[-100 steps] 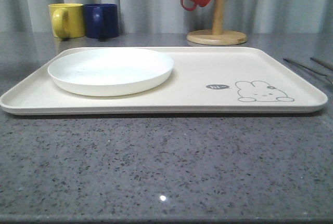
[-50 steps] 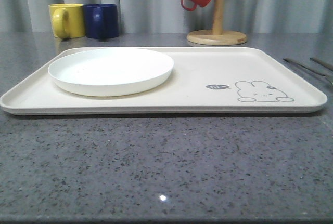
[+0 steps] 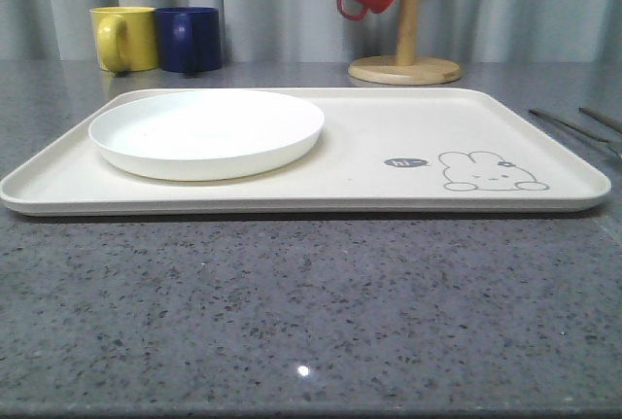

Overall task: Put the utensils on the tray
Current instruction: 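Open the left gripper and withdraw it from the plate, then lower the right gripper onto the silver fork and grasp it, then carry the fork with the right gripper onto the tray beside the plate and release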

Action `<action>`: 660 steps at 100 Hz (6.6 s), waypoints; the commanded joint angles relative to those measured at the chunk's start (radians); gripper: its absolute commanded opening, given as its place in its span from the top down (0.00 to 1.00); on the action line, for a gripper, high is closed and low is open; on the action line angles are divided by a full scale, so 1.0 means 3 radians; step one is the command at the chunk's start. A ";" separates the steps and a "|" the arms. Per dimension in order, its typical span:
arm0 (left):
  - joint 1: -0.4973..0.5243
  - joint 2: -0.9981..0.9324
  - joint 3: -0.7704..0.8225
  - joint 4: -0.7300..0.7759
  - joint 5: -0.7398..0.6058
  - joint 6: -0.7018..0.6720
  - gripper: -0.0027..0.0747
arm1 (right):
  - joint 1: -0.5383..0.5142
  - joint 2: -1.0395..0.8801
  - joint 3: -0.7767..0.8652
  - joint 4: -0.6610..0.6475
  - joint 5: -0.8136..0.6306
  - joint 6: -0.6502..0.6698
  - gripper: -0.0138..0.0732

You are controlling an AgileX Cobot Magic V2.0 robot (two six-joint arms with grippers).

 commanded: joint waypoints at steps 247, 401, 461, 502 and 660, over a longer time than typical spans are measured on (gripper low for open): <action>0.0012 0.0010 -0.0087 -0.0028 -0.0247 -0.0001 0.99 | 0.0243 0.4845 -0.4014 0.0218 0.2680 -0.0046 0.38; 0.0012 0.0010 -0.0087 -0.0028 -0.0247 -0.0001 0.99 | 0.0243 0.5431 -0.4209 0.0108 0.2771 0.0008 0.90; 0.0012 0.0010 -0.0087 -0.0028 -0.0247 -0.0001 0.99 | 0.1008 0.5110 -0.4489 -0.0088 0.2792 0.1162 0.90; 0.0012 0.0010 -0.0087 -0.0028 -0.0247 -0.0001 0.99 | 0.1768 0.5651 -0.4956 -0.0950 0.2708 0.2248 0.90; 0.0012 0.0010 -0.0087 -0.0028 -0.0247 -0.0001 0.99 | 0.1834 0.5695 -0.5186 -0.0975 0.2886 0.2098 0.48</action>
